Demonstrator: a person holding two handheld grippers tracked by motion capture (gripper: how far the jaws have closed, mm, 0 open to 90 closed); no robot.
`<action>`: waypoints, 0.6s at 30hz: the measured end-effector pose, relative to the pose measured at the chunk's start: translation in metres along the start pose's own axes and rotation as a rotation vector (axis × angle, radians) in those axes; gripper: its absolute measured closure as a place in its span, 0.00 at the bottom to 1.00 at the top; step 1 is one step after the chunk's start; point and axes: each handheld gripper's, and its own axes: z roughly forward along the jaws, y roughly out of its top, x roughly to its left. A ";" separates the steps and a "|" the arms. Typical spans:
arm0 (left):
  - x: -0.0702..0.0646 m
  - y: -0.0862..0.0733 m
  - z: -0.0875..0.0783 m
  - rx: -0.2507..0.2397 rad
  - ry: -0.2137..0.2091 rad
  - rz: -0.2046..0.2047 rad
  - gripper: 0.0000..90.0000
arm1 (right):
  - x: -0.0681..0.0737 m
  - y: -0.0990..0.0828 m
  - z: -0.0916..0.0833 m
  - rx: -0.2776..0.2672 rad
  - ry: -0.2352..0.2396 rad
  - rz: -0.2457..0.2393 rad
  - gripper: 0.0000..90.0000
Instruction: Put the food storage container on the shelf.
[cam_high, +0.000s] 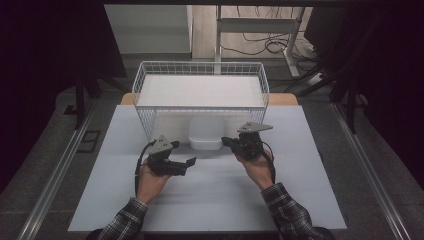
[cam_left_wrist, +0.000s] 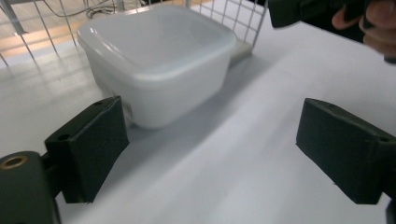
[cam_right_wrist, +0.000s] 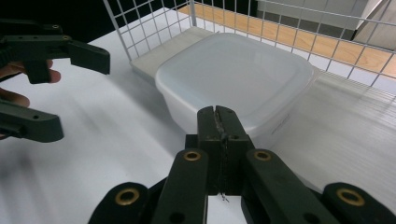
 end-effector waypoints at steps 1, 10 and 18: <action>-0.001 -0.002 -0.002 0.003 -0.004 0.002 0.09 | 0.002 -0.001 -0.001 0.004 -0.004 -0.009 0.98; -0.016 -0.023 -0.024 -0.006 -0.007 -0.002 0.07 | 0.018 -0.010 0.003 0.032 0.011 -0.054 0.95; -0.021 -0.036 -0.043 0.004 -0.070 -0.051 0.07 | 0.027 -0.018 0.019 0.082 0.035 -0.079 0.97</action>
